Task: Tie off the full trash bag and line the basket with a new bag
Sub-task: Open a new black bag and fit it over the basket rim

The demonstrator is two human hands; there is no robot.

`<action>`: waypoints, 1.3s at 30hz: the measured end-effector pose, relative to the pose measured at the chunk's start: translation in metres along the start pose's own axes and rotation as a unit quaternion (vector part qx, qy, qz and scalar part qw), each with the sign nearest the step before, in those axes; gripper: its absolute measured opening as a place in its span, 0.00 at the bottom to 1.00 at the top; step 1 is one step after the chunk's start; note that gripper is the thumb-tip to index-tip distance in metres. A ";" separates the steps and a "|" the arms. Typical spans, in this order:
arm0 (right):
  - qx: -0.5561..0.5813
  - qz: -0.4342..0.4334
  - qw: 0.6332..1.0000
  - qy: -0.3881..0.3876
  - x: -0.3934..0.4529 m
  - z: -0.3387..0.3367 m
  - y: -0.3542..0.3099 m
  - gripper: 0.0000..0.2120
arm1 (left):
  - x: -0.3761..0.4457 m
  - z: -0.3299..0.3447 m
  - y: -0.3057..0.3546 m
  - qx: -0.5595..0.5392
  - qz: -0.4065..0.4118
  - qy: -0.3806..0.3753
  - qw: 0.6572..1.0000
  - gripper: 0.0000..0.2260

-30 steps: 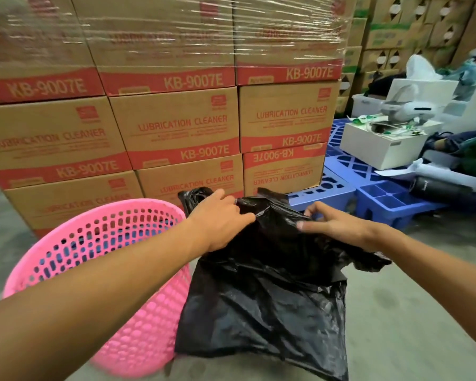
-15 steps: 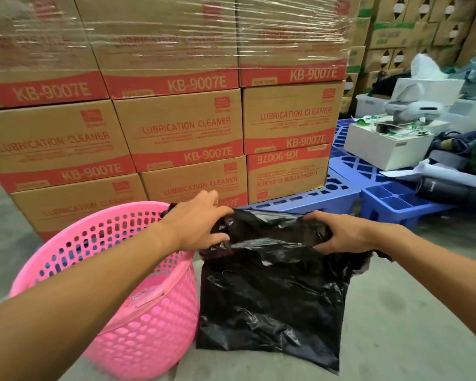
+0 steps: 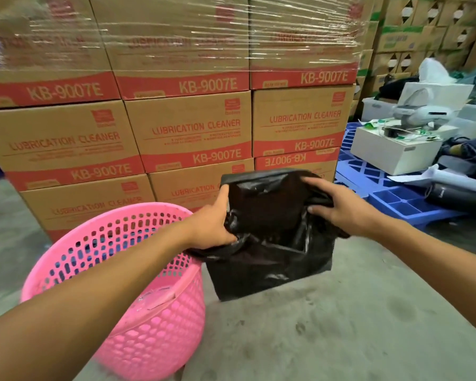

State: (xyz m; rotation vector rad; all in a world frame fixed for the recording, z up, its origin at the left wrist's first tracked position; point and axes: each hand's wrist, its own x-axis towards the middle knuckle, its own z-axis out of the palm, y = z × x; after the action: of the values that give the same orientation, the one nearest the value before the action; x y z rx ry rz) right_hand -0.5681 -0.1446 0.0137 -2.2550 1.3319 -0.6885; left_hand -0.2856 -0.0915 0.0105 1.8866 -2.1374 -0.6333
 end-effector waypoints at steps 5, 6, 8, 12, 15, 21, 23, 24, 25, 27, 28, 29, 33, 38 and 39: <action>0.121 -0.075 0.978 0.155 0.033 -0.015 -0.062 0.26 | -0.003 -0.060 0.003 -0.199 0.065 0.132 0.969 0.46; 0.159 -0.081 0.970 0.166 0.041 -0.017 -0.078 0.27 | -0.004 -0.073 0.005 -0.208 0.087 0.158 0.961 0.46; 0.212 -0.095 0.956 0.180 0.059 -0.022 -0.114 0.28 | -0.008 -0.100 0.008 -0.208 0.124 0.203 0.949 0.46; 0.345 -0.125 0.915 0.167 0.088 -0.030 -0.192 0.29 | -0.022 -0.158 0.010 -0.209 0.154 0.274 0.926 0.45; 0.468 -0.133 0.864 0.127 0.100 -0.032 -0.252 0.28 | -0.041 -0.200 0.000 -0.215 0.172 0.320 0.907 0.46; 0.529 -0.173 0.827 0.076 0.108 -0.008 -0.332 0.28 | -0.093 -0.254 -0.037 -0.203 0.147 0.390 0.886 0.47; 0.546 -0.172 0.818 0.058 0.110 0.007 -0.347 0.27 | -0.107 -0.259 -0.052 -0.194 0.142 0.402 0.884 0.46; 0.553 -0.169 0.814 0.053 0.110 0.015 -0.353 0.27 | -0.114 -0.259 -0.060 -0.195 0.136 0.404 0.883 0.46; 0.560 -0.165 0.810 0.047 0.110 0.022 -0.358 0.26 | -0.120 -0.259 -0.067 -0.202 0.129 0.404 0.883 0.46; 0.563 -0.154 0.811 0.042 0.104 0.038 -0.367 0.28 | -0.130 -0.256 -0.083 -0.217 0.106 0.396 0.886 0.47; 0.564 -0.147 0.812 0.039 0.101 0.046 -0.369 0.31 | -0.134 -0.254 -0.091 -0.223 0.093 0.393 0.887 0.47; 0.571 -0.138 0.808 0.035 0.099 0.055 -0.369 0.34 | -0.138 -0.251 -0.098 -0.229 0.081 0.391 0.888 0.47; 0.583 -0.099 0.806 0.030 0.094 0.097 -0.355 0.30 | -0.151 -0.229 -0.114 -0.246 0.030 0.368 0.896 0.47; 0.562 -0.029 0.827 0.021 0.090 0.141 -0.316 0.30 | -0.145 -0.181 -0.127 -0.219 -0.051 0.317 0.922 0.45; 0.543 -0.020 0.839 0.021 0.090 0.148 -0.304 0.28 | -0.142 -0.170 -0.131 -0.212 -0.066 0.300 0.928 0.45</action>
State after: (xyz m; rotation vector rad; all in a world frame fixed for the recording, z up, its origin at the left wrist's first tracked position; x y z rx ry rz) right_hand -0.2351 -0.0720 0.0942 -1.3175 0.5923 -1.1352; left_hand -0.0742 0.0075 0.1171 1.6999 -1.3727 -0.4177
